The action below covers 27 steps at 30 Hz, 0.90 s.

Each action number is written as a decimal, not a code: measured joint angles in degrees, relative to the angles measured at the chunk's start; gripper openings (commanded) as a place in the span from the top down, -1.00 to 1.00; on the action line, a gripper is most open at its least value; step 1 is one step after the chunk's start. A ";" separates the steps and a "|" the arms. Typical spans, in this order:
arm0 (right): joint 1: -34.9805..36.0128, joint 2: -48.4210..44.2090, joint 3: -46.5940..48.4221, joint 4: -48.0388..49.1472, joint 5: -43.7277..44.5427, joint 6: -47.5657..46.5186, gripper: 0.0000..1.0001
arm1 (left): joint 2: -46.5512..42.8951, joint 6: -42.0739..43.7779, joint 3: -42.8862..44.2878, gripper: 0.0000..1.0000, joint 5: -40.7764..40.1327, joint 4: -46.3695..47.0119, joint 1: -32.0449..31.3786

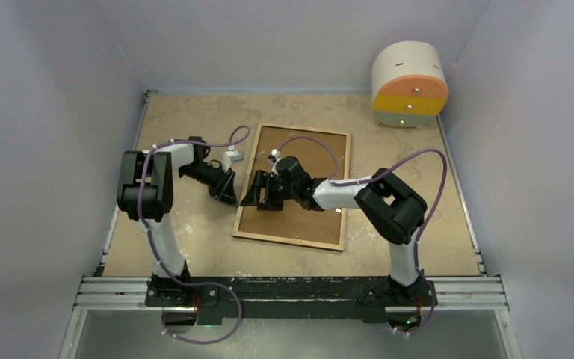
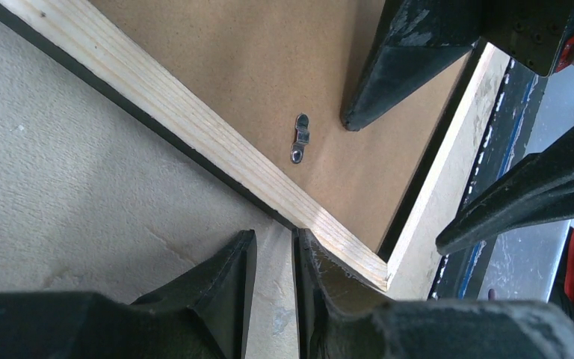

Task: Put the photo into the frame
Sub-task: Install the photo frame at the center of the board.

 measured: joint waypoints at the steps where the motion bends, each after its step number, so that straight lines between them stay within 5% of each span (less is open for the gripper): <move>1: 0.02 0.31 0.48 0.11 -0.02 0.04 -0.48 | 0.00 -0.02 -0.02 0.45 0.00 0.00 0.02; 27: 0.02 5.35 7.69 -1.57 2.67 -2.47 -0.34 | -0.02 0.57 -0.07 0.43 0.04 -0.11 0.02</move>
